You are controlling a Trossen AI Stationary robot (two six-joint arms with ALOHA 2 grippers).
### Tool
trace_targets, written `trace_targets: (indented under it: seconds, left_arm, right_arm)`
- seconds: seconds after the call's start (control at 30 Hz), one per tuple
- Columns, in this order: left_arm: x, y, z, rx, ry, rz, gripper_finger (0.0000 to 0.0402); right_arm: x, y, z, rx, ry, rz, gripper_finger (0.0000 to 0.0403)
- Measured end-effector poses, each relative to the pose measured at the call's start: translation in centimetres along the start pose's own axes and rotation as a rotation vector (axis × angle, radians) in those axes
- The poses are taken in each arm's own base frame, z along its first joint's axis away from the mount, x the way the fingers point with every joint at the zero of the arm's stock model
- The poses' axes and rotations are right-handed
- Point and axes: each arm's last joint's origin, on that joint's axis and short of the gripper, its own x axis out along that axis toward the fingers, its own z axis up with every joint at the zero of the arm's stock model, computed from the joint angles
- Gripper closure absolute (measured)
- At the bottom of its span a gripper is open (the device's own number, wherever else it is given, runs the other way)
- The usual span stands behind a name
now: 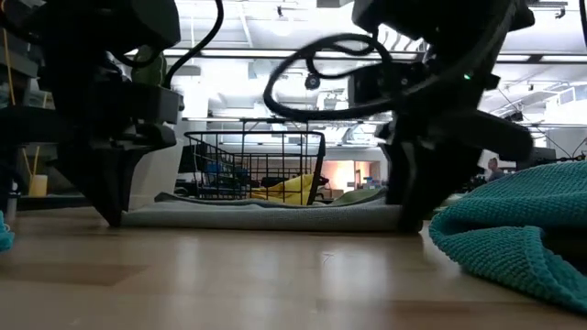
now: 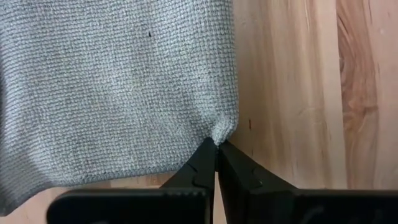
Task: Fold microfiber towels
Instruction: Fold the gray microfiber cloth
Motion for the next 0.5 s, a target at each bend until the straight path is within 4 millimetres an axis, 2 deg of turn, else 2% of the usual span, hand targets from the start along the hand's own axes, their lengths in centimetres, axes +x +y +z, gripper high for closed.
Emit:
trace_targets:
  seconds: [0.3,0.5]
  left_arm:
    - [0.00,-0.03,-0.02,-0.022,0.002,-0.005,0.0401]
    - [0.00,-0.04,-0.02,-0.037,0.003,-0.006,0.0401]
  right_arm:
    - [0.08,0.07,-0.47,0.028,0.055,0.012,0.0226]
    - [0.12,0.16,-0.35,0.029,0.038,0.008,0.0294]
